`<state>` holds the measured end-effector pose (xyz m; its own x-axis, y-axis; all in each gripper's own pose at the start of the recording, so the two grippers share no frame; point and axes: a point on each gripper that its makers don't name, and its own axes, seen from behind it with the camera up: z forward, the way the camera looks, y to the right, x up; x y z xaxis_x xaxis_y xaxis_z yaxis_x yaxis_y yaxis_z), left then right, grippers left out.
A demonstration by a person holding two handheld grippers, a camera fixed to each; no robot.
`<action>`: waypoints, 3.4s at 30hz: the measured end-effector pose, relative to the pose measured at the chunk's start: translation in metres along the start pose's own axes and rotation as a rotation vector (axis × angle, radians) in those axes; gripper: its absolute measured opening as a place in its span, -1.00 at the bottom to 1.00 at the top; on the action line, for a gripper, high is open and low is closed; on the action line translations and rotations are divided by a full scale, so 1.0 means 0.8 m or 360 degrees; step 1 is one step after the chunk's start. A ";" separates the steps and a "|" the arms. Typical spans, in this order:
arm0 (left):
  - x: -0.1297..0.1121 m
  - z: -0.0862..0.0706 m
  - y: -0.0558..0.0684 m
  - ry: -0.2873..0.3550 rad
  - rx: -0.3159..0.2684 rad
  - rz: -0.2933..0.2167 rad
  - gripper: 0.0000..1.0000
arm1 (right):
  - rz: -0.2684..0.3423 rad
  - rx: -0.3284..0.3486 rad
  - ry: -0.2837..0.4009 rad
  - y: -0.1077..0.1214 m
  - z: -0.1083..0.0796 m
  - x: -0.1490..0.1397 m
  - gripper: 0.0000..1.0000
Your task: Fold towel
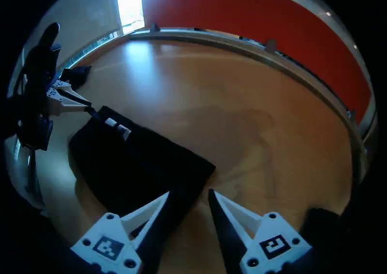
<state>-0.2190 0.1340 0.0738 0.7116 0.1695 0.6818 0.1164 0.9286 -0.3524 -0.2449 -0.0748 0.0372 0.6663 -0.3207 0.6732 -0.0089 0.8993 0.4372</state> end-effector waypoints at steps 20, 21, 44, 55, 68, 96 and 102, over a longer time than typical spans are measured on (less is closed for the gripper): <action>-0.003 -0.017 -0.005 0.0030 0.0037 -0.0036 0.88 | -0.0021 -0.0008 0.0074 -0.008 -0.019 0.004 1.00; -0.003 -0.018 -0.005 0.0032 0.0036 -0.0038 0.88 | -0.0021 -0.0008 0.0074 -0.009 -0.020 0.003 1.00; -0.060 -0.075 0.005 0.0055 0.0089 -0.0122 0.88 | -0.0029 -0.0003 0.0082 -0.043 -0.062 -0.040 1.00; -0.083 -0.096 0.010 0.0064 0.0117 -0.0170 0.88 | -0.0068 0.0019 0.0070 -0.058 -0.072 -0.058 1.00; -0.110 -0.121 0.002 0.0074 0.0195 -0.0243 0.88 | -0.0174 0.0089 0.0018 -0.068 -0.067 -0.071 1.00; -0.164 -0.175 -0.019 0.0058 0.0306 -0.0406 0.88 | -0.0300 0.0191 -0.0191 -0.058 -0.049 -0.110 -0.06; -0.170 -0.182 -0.023 0.0056 0.0319 -0.0420 0.88 | -0.0313 0.0195 -0.0202 -0.058 -0.047 -0.109 -0.41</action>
<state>-0.2170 0.0462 -0.1053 0.6989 -0.0935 0.7091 0.1637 0.9860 -0.0313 -0.2744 -0.0773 -0.0637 0.5652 -0.5274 0.6344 0.0162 0.7759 0.6306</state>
